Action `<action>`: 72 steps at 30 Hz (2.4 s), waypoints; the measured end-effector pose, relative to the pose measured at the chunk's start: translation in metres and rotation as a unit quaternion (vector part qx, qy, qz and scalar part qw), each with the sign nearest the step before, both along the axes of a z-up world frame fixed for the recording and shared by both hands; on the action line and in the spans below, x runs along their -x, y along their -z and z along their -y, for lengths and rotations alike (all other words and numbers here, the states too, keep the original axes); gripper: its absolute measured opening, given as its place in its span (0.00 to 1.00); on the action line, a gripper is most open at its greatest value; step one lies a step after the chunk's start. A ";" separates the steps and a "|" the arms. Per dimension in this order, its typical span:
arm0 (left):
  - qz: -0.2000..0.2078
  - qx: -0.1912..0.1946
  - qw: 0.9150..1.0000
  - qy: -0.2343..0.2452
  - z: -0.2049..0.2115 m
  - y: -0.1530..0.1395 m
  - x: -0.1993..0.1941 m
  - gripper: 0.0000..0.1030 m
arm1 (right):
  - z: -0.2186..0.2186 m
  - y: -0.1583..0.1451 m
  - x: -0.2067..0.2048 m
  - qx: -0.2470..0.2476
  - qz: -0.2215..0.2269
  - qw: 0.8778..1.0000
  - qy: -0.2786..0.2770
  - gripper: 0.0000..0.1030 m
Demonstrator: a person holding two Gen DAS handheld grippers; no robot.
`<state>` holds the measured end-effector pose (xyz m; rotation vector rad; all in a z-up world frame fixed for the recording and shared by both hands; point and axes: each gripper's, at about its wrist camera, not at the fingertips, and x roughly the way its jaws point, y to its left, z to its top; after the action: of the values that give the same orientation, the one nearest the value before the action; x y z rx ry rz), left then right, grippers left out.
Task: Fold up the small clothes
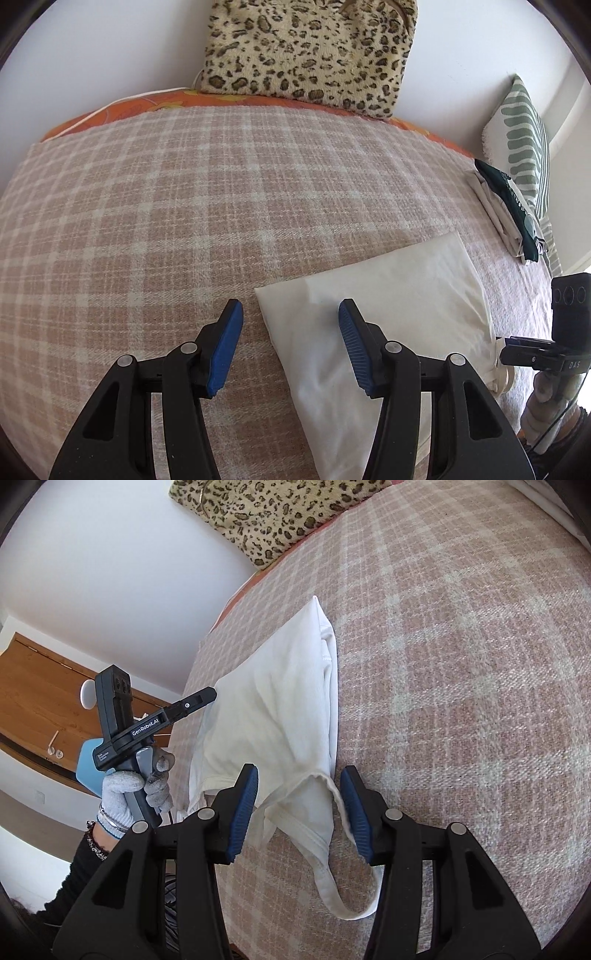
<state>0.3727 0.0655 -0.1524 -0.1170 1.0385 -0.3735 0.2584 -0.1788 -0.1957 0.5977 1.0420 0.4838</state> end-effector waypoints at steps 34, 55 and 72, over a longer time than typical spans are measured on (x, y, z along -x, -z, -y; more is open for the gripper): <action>-0.053 0.147 0.988 0.015 -0.020 0.018 -0.015 0.26 | 0.006 0.007 -0.011 -0.040 -0.011 0.999 -0.022 0.48; -0.033 0.117 0.992 0.027 -0.008 0.017 -0.014 0.08 | -0.012 0.013 -0.018 -0.045 -0.030 0.998 -0.027 0.19; 0.041 0.111 0.993 0.026 -0.003 -0.027 -0.005 0.07 | -0.028 -0.024 -0.013 0.022 0.030 0.999 -0.024 0.13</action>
<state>0.3772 0.0680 -0.1251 -0.2732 0.9180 -0.5364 0.2712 -0.1508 -0.1718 0.5174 1.0095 0.5157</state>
